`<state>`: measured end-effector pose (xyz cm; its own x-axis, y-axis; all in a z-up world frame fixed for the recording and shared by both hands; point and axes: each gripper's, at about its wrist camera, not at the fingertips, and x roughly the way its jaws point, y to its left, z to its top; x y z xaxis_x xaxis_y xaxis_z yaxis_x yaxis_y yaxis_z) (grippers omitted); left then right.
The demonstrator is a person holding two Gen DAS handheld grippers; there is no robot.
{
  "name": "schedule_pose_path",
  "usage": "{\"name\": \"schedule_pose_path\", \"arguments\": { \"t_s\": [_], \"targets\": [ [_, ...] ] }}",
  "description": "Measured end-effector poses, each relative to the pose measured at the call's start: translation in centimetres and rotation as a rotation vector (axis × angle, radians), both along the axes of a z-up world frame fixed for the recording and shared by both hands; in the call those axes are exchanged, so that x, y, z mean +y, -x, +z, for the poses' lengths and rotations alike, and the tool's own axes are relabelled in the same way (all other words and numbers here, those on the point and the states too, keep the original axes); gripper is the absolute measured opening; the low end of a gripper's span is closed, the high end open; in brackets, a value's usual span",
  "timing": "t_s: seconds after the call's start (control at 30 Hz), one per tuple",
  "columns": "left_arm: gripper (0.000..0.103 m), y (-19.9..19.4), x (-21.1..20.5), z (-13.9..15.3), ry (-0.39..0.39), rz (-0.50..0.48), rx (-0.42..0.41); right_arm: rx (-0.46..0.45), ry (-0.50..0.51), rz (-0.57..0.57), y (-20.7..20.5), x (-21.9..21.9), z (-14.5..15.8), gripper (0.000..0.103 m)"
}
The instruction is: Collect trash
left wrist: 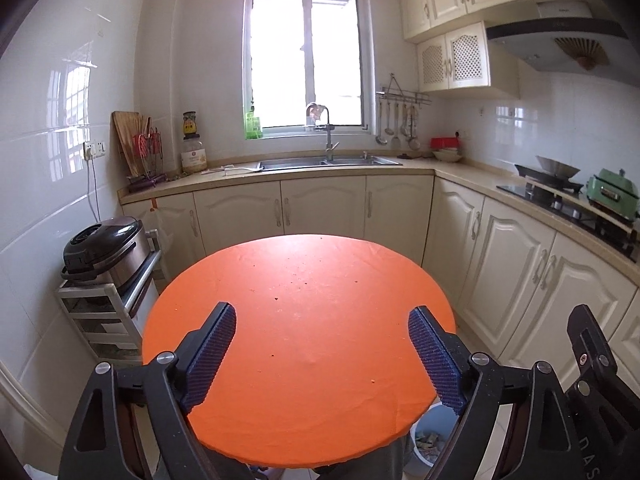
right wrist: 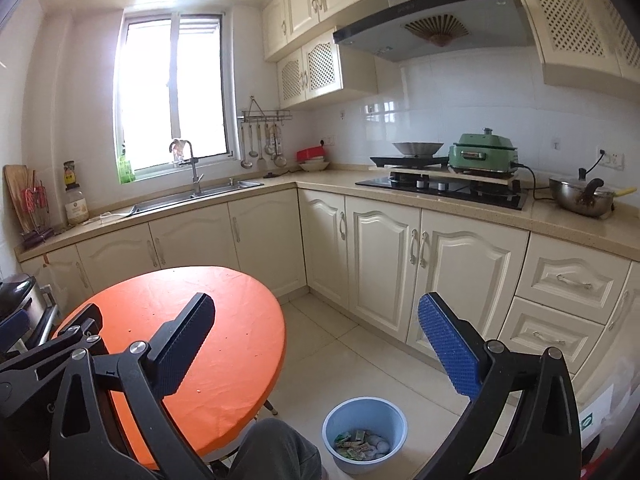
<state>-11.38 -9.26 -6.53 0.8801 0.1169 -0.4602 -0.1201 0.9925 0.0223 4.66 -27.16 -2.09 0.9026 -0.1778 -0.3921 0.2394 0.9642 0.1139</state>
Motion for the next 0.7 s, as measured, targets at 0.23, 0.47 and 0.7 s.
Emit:
{"name": "schedule_pose_path", "arguments": {
  "t_s": [0.23, 0.47, 0.7],
  "targets": [
    [0.087, -0.5, -0.9, -0.9, 0.006, -0.018, 0.006, 0.0, 0.005, -0.033, 0.6, -0.2, 0.0, 0.103],
    [0.088, -2.4, 0.2, 0.1, -0.001, -0.026, 0.026, 0.006, -0.002, -0.047, 0.8, -0.7, -0.1, 0.103],
    [0.091, -4.2, 0.4, 1.3, -0.005, -0.039, 0.041, 0.023, -0.019, -0.058, 0.7, -1.3, -0.4, 0.103]
  ]
}}
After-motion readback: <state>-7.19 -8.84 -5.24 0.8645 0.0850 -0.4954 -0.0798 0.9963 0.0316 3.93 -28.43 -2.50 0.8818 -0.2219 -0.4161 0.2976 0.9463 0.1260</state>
